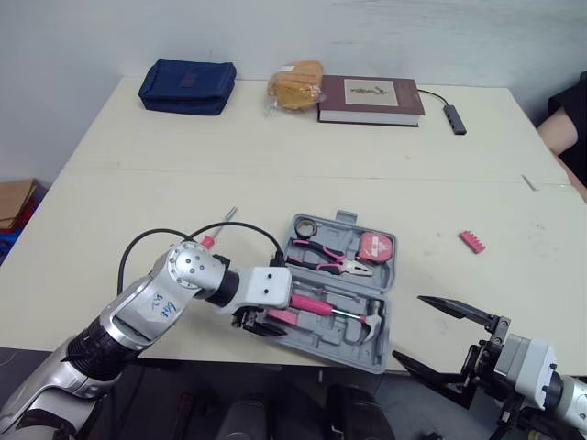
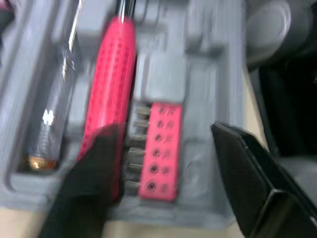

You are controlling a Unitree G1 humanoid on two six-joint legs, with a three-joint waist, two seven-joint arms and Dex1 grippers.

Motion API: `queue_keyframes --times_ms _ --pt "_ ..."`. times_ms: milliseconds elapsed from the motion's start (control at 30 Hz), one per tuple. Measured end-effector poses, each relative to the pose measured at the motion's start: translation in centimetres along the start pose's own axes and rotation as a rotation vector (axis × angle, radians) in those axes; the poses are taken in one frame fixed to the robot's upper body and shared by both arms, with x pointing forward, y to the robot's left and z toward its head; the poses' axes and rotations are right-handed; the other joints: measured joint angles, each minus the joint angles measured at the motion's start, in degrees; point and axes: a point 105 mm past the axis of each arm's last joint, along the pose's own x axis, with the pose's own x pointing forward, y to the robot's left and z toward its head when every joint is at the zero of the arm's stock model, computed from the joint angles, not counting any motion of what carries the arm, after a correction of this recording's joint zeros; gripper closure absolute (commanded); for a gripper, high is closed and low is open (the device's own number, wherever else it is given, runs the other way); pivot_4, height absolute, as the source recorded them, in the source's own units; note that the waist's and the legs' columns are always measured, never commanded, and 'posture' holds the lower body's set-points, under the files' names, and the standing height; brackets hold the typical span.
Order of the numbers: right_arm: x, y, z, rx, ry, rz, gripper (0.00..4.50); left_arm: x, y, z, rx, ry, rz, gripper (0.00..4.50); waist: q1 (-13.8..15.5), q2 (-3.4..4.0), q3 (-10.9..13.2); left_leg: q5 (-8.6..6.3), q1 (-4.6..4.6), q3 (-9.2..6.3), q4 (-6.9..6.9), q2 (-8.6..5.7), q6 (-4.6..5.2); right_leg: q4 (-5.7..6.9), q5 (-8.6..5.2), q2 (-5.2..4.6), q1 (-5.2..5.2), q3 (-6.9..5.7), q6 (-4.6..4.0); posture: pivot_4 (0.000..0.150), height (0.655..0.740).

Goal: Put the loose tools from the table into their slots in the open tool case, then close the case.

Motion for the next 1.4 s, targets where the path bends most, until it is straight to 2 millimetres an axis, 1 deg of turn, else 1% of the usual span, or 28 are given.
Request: queue_keyframes --times_ms 133,200,267,300,333,433,467,500,567,667,733,867,967,1000,1200,1400 --pt "0.1 0.2 0.1 0.011 0.000 0.006 0.00 -1.8 -0.7 0.8 -0.003 -0.052 -0.051 1.10 -0.31 0.03 0.01 0.02 -0.01 0.01 0.00 0.04 -0.05 0.03 -0.01 0.03 -0.04 -0.01 -0.01 0.150 0.7400" --pt "0.0 0.3 0.0 0.023 0.006 0.006 0.00 -2.7 -0.7 1.0 0.012 -0.075 -0.051 1.10 -0.20 0.04 0.01 0.03 0.02 0.01 0.00 0.02 -0.06 0.02 -0.01 0.02 -0.01 -0.01 -0.01 0.150 0.7400" --pt "0.0 0.4 0.0 0.030 0.011 0.006 0.00 -3.0 -0.2 1.3 0.044 -0.123 -0.021 1.63 -0.13 0.04 0.01 0.03 0.05 0.01 0.02 0.01 -0.06 0.03 0.00 0.01 0.03 -0.01 -0.01 0.150 0.7400" --pt "0.1 0.4 0.0 0.033 0.009 0.005 0.00 -2.8 0.6 1.3 0.046 -0.184 0.028 1.92 0.12 0.05 0.00 0.05 0.10 -0.01 0.03 -0.04 -0.03 0.04 0.00 0.00 0.07 -0.01 -0.01 0.150 0.7400" --pt "0.2 0.4 0.2 0.032 0.005 0.008 0.00 -2.7 1.0 1.1 0.046 -0.205 0.045 2.40 0.13 0.04 0.01 0.05 0.06 -0.03 0.04 -0.03 -0.03 0.03 0.00 -0.01 0.04 -0.01 0.00 0.150 0.7400" --pt "0.2 0.5 0.2 0.034 0.004 0.008 0.00 -2.8 1.4 0.0 0.074 -0.191 0.055 3.73 -0.06 0.00 0.03 0.04 0.03 -0.02 0.03 -0.02 -0.04 0.02 0.00 0.02 0.01 -0.01 0.00 0.150 0.7400" --pt "0.2 0.4 0.2 0.035 0.005 0.006 0.00 -2.9 1.4 -0.2 0.079 -0.182 0.051 4.33 -0.09 0.00 0.04 0.04 0.01 -0.01 0.03 -0.02 -0.04 0.03 0.00 0.03 0.00 -0.02 0.00 0.150 0.7400" --pt "0.2 0.4 0.2 0.035 0.006 0.004 0.00 -2.9 1.2 -0.4 0.080 -0.180 0.045 4.47 -0.15 0.00 0.04 0.03 0.00 -0.01 0.03 -0.02 -0.05 0.06 0.00 0.04 0.00 -0.02 0.01 0.150 0.7400" --pt "0.2 0.4 0.2 0.037 0.007 0.001 0.00 -2.6 0.7 -1.0 0.077 -0.177 0.023 4.47 -0.25 0.01 0.03 0.03 0.02 0.02 0.03 -0.02 -0.04 0.07 0.01 0.03 0.00 -0.01 0.01 0.150 0.7400" --pt "0.1 0.5 0.0 0.044 0.013 -0.003 0.00 -1.7 -0.3 -2.0 0.037 -0.163 -0.028 4.47 -0.16 0.00 0.03 0.04 0.02 0.02 0.03 -0.02 -0.04 0.05 0.01 0.02 0.00 -0.02 0.01 0.150 0.7400" --pt "0.1 0.6 0.0 0.050 0.016 -0.005 0.00 -1.5 -0.5 -2.4 0.029 -0.147 -0.040 4.47 -0.03 0.00 0.03 0.04 0.02 -0.01 0.03 -0.02 -0.04 0.05 0.01 0.02 0.00 -0.02 0.01 0.150 0.7400" --pt "0.0 0.6 -0.1 0.052 0.016 -0.011 0.00 -1.4 -0.4 -2.7 0.042 -0.110 -0.040 4.47 -0.06 0.01 0.03 0.04 0.03 -0.01 0.03 -0.02 -0.04 0.05 0.01 0.00 0.00 0.00 0.01 0.150 0.7400" --pt "0.0 0.5 0.0 0.052 0.015 -0.017 0.00 -1.1 0.0 -2.6 0.110 -0.077 -0.018 4.47 -0.04 0.07 -0.01 0.04 0.10 0.00 0.03 -0.02 -0.04 0.07 0.01 0.00 0.05 0.01 0.01 0.150 0.7400" --pt "0.0 0.5 0.0 0.052 0.015 -0.018 0.00 -1.0 0.1 -2.6 0.108 -0.079 -0.012 4.47 -0.03 0.11 -0.03 0.04 0.12 0.00 0.03 -0.03 -0.04 0.08 0.01 -0.01 0.07 0.01 0.01 0.150 0.7400" --pt "0.0 0.5 0.0 0.051 0.015 -0.021 0.00 -0.6 0.2 -2.6 0.048 -0.086 0.000 4.47 -0.07 0.17 -0.07 0.04 0.21 0.00 0.03 -0.02 -0.03 0.11 0.01 -0.03 0.12 0.04 0.01 0.150 0.7400" --pt "0.0 0.4 0.0 0.049 0.014 -0.022 0.00 -0.4 0.1 -3.0 -0.042 -0.059 0.005 4.47 -0.09 0.31 -0.25 0.02 0.40 -0.01 0.02 0.02 -0.04 0.08 0.00 -0.03 0.33 0.04 0.00 0.150 0.7400"
